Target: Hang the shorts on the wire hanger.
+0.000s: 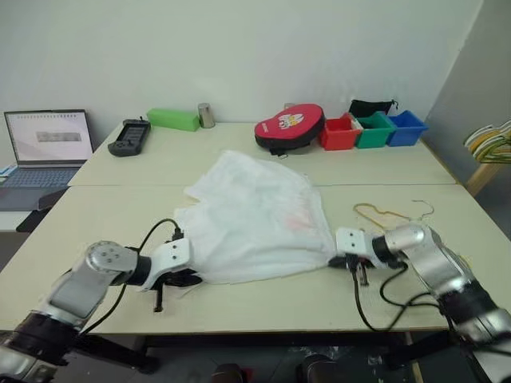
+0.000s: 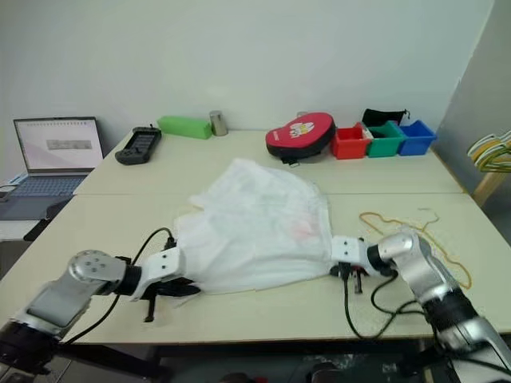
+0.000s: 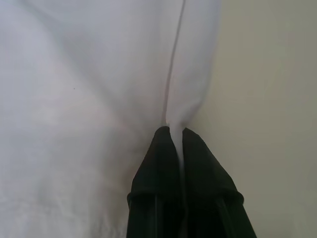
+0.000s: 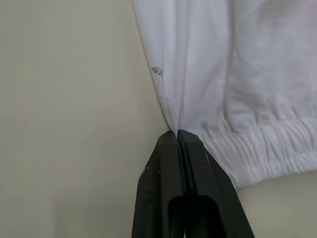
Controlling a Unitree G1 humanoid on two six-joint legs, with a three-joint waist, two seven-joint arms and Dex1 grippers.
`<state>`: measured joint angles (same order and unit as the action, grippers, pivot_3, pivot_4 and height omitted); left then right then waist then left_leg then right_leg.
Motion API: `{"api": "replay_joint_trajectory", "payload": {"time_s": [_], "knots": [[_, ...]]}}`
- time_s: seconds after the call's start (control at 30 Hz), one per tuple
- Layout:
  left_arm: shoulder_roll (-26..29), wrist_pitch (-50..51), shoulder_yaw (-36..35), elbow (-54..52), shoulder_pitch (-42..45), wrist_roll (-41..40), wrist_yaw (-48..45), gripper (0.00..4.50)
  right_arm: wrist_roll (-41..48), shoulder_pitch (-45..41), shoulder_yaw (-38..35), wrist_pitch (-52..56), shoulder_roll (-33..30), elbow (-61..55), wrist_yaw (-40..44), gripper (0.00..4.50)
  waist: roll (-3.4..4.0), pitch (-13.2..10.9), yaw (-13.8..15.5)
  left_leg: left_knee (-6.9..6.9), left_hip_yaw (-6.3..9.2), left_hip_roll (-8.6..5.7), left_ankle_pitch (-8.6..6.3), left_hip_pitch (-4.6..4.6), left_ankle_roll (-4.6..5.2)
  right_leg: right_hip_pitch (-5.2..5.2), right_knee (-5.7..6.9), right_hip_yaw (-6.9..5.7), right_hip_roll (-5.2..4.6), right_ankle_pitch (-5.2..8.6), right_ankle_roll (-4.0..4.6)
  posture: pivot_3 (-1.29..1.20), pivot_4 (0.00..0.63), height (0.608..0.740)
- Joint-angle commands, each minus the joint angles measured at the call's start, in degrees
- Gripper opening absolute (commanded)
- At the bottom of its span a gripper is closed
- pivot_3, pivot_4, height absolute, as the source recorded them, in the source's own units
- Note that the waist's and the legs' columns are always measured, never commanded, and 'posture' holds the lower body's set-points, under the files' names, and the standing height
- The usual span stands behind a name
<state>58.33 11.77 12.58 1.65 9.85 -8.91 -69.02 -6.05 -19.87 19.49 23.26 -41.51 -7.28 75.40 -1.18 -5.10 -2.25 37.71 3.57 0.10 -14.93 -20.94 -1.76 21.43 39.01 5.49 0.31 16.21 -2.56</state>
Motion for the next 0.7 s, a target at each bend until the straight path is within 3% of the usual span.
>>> {"api": "replay_joint_trajectory", "payload": {"time_s": [0.03, 0.23, 0.27, 0.57, 0.7], "knots": [[2.7, -1.9, -2.3, -0.1, -2.2, 0.4, -2.5, 0.02, 2.3, 3.5, 1.1, 11.2, -1.8, -13.1, 0.1, 0.0, -0.04, 0.0, 0.3, 0.0, -0.07, 0.03, 0.0, 0.02, 0.0, 0.0, -0.01, 0.0, 0.0, 0.05, 0.08, 0.05, 0.013, 0.74], [3.3, -3.7, -2.5, 0.6, -3.1, 1.3, -4.7, 0.02, 4.2, 3.5, 3.9, 18.2, -2.7, -17.7, -1.1, 0.0, -0.09, 0.1, 0.4, 0.1, -0.64, 0.2, 0.0, 0.12, -0.02, 0.07, -0.01, 0.04, -0.01, 0.14, 0.32, 0.04, 0.006, 0.74], [3.1, -3.8, -2.6, 0.9, -3.0, 1.2, -4.8, 0.01, 4.6, 3.6, 4.0, 18.4, -3.1, -18.0, -1.3, 0.18, -0.11, 0.1, 0.4, 0.12, -0.69, 0.2, 0.0, 0.12, -0.02, 0.16, -0.02, 0.05, -0.02, 0.14, 0.32, 0.04, 0.006, 0.74], [3.8, -1.6, -4.9, -1.7, -3.9, -1.3, -6.6, 1.77, 11.0, 0.3, 0.6, 22.4, -4.7, -20.7, -2.6, 2.08, -0.17, 0.1, 0.4, 0.09, -0.78, 0.34, -0.03, 0.04, -0.05, 0.31, -0.02, 0.01, 0.1, 0.11, 0.29, 0.03, 0.014, 0.74], [5.1, 4.6, -9.4, -9.6, -3.3, -7.3, -8.4, 2.72, 16.9, -3.7, -4.8, 27.3, -7.7, -24.3, -1.3, 3.16, -0.19, 0.0, 0.4, 0.09, -0.81, 0.37, -0.03, -0.07, -0.07, 0.35, -0.01, 0.04, 0.1, 0.11, 0.3, 0.02, 0.017, 0.74]]}}
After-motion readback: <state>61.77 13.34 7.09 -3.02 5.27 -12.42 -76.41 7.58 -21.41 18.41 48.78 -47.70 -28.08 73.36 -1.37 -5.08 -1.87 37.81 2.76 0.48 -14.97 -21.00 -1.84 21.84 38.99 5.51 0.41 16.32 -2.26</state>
